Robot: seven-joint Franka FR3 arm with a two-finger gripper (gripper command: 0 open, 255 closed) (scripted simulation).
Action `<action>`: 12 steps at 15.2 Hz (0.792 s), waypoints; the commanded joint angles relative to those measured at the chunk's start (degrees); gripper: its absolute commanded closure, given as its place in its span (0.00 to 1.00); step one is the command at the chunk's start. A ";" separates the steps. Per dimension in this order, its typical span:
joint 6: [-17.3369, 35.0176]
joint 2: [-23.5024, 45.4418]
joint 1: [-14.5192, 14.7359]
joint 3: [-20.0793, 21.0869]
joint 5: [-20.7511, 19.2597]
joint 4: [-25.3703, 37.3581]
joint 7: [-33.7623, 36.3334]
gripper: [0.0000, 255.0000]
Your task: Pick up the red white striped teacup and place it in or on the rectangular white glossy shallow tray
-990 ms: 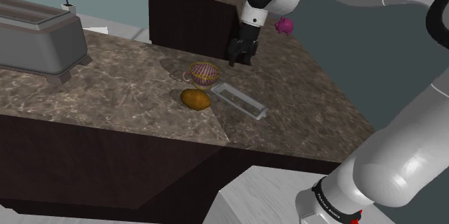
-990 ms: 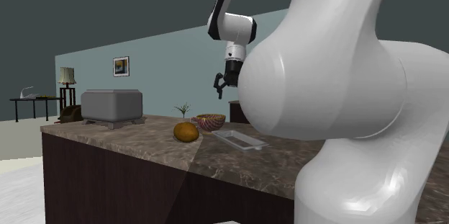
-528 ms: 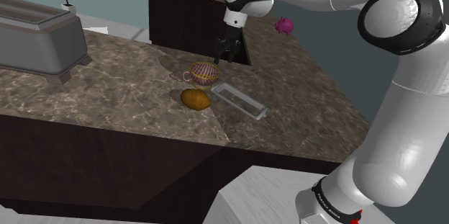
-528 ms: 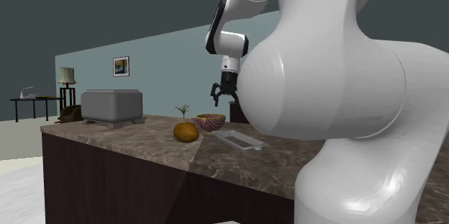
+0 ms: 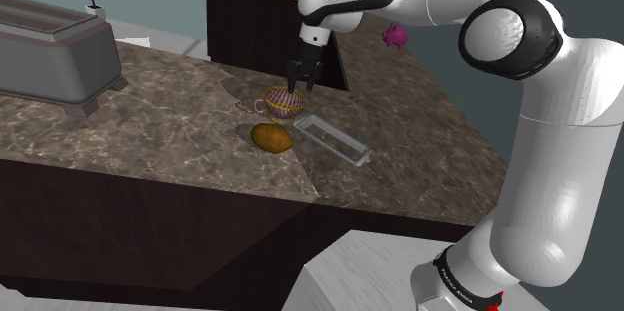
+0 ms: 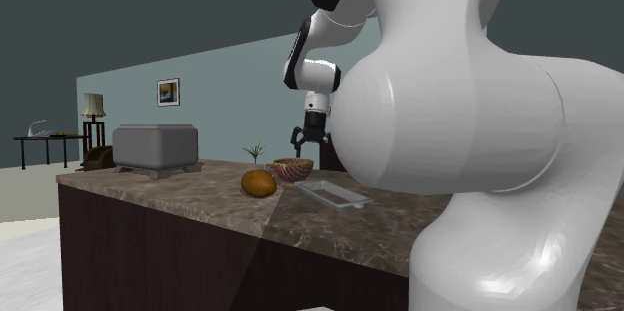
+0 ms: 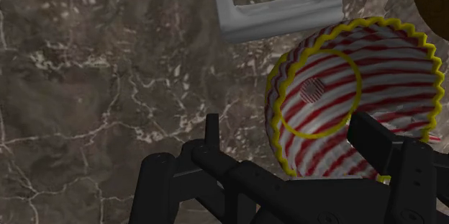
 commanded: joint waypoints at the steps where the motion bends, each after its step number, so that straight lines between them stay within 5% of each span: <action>1: 1.51 0.18 0.11 0.06 0.08 -1.30 -0.10 0.00; 10: 2.61 0.42 0.19 0.11 0.14 -2.15 -0.16 0.00; 11: 2.61 0.42 0.19 0.11 0.14 -2.15 -0.16 1.00; 12: 2.61 0.42 0.19 0.11 0.14 -2.15 -0.16 1.00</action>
